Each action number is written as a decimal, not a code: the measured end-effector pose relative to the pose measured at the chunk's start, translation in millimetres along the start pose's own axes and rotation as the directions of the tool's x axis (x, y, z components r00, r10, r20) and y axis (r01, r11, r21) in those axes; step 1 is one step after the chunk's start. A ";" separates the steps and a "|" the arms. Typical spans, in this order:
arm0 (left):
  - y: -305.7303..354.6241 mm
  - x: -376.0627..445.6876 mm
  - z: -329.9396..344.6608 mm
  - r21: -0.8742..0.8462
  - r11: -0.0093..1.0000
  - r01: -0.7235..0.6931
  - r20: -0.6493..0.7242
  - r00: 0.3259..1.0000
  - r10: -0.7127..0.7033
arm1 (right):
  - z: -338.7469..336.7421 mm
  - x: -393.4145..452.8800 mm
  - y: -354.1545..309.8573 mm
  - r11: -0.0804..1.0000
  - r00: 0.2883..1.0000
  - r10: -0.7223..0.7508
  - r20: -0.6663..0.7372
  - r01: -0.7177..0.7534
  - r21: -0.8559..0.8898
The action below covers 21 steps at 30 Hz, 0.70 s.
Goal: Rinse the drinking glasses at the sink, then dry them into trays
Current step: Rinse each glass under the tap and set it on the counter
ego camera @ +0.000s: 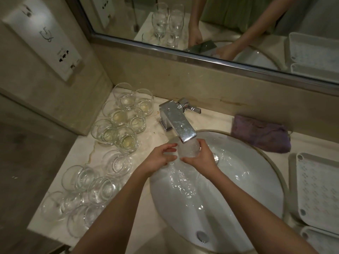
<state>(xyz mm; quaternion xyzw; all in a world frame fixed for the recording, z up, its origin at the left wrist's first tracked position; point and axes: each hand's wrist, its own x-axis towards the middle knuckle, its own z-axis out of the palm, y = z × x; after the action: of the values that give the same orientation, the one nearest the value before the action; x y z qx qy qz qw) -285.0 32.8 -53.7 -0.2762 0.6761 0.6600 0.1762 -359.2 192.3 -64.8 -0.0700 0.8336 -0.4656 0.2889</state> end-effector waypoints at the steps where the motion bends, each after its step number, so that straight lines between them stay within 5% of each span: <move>1: -1.1 -0.4 -0.3 0.017 1.000 0.005 0.016 1.000 -0.005 | -1.8 -0.3 -1.5 1.000 1.000 -0.004 -0.002 0.004 0.005; 6: -12.1 4.5 5.9 0.087 0.992 -0.090 0.098 0.992 0.081 | -3.6 0.0 -7.0 0.998 0.999 0.029 0.022 -0.030 0.052; 10: -18.5 10.7 22.3 0.056 0.977 -0.208 -0.024 0.978 0.210 | 0.3 -1.0 -10.0 0.997 0.993 0.031 0.117 -0.039 0.067; 16: -28.5 8.9 24.6 -0.050 0.992 -0.113 -0.152 0.983 0.104 | -16.5 1.0 -5.2 0.941 0.955 0.047 0.294 -0.141 0.308; 21: -29.1 5.3 34.9 0.213 0.971 -0.106 -0.202 0.968 0.150 | -28.1 1.5 4.0 0.896 0.952 0.112 0.283 -0.220 0.385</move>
<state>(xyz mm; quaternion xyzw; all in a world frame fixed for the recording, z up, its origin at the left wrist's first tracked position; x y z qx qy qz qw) -275.9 67.3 -82.3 -0.2827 0.7709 0.5644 0.0854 -375.2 214.6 -57.4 0.0054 0.6754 -0.5915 0.4404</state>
